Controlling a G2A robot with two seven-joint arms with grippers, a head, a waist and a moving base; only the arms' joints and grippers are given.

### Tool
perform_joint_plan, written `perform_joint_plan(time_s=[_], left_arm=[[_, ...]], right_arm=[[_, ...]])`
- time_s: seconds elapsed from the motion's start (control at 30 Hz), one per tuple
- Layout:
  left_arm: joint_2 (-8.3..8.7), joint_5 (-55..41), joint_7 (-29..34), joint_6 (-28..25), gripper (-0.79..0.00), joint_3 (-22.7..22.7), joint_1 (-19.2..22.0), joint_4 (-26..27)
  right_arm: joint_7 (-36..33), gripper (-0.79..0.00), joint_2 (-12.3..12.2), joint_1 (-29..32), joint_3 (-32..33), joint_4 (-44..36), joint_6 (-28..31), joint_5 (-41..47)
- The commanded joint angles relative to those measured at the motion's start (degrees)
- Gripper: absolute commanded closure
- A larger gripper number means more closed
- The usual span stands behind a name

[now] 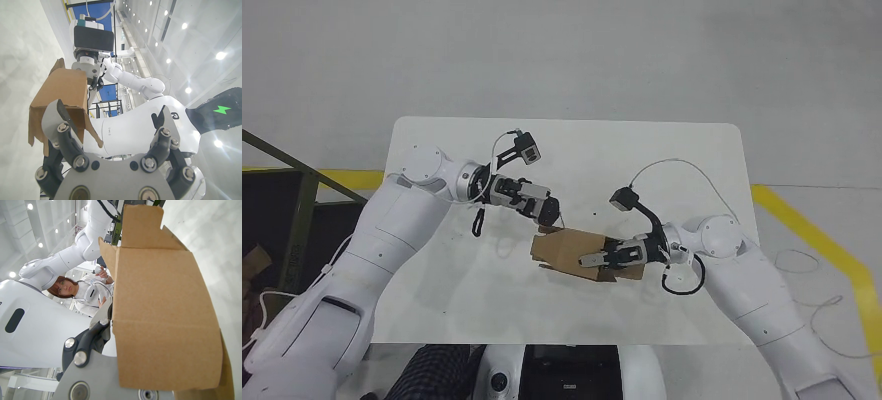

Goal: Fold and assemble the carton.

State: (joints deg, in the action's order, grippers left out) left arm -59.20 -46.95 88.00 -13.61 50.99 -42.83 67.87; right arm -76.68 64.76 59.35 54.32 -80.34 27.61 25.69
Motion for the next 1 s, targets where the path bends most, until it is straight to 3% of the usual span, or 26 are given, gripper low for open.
perform_joint_plan(time_s=[0.0,0.5,0.97], left_arm=[[-0.09,-0.1,0.0,-0.1,-0.785,-0.2,0.2,-0.2],[-0.86,-1.8,0.0,-0.2,-0.785,-3.3,1.8,-1.3],[0.36,-1.7,0.0,-0.5,-0.785,-0.9,-0.3,-0.2]], right_arm=[[0.1,0.0,0.1,-0.2,-0.8,0.0,0.1,0.3],[1.4,0.0,0.8,-2.1,-4.1,3.1,0.9,4.2],[5.1,0.0,0.6,-1.5,-0.4,6.9,-0.9,9.9]])
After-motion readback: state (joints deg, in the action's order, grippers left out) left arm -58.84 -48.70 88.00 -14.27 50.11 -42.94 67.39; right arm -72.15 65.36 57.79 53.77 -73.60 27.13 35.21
